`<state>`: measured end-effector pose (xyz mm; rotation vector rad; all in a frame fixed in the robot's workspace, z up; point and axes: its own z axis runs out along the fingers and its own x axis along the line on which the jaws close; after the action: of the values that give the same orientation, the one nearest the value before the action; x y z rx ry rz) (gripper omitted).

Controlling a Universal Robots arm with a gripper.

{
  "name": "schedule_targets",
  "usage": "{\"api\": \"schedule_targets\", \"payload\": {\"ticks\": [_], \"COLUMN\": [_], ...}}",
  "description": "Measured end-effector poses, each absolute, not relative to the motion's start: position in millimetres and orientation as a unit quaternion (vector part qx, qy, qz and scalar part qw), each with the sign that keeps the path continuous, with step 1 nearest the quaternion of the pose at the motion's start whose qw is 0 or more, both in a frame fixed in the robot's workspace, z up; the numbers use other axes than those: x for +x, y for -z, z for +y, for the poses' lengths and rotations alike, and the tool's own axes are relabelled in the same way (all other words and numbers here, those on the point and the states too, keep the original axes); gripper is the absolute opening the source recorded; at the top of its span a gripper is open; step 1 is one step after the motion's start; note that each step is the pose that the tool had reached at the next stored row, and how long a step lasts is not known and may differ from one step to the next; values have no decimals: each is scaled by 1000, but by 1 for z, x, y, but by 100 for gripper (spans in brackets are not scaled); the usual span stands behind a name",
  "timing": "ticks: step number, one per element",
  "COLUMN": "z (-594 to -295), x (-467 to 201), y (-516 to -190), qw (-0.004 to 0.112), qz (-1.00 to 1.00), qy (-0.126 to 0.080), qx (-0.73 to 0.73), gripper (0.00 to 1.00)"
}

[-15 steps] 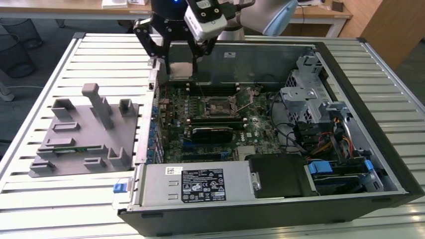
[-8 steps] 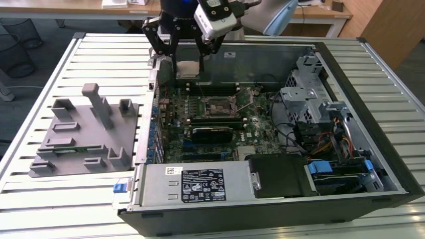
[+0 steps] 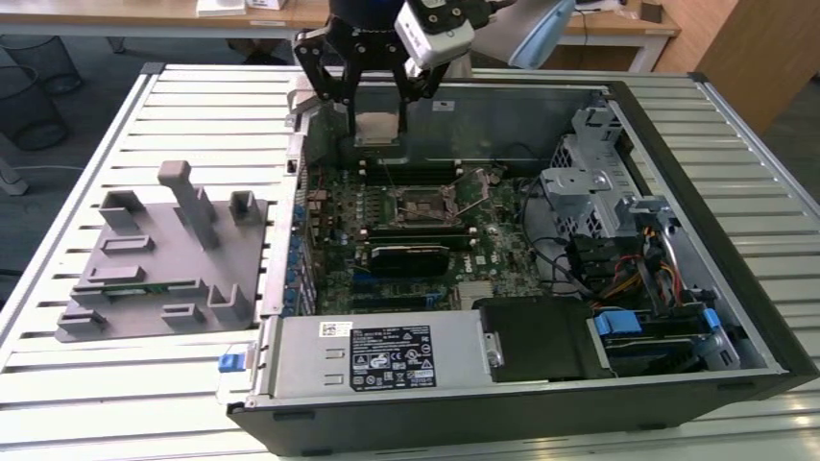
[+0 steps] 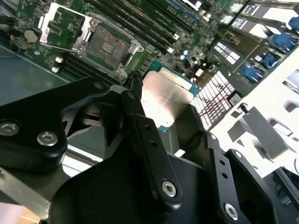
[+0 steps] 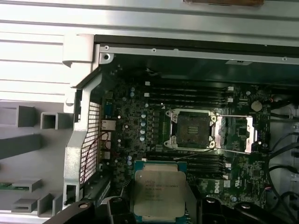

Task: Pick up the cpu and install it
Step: 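Pick up the cpu and move it towards the insertion slot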

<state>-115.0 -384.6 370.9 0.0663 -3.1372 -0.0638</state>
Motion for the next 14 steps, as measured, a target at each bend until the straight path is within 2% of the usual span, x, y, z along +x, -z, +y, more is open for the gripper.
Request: {"api": "schedule_targets", "payload": {"ticks": [14], "z": [-380], "x": [-91], "y": [-371], "qw": [2], "qz": [-1000], "qy": [20], "qx": [21], "gripper": [53]}}
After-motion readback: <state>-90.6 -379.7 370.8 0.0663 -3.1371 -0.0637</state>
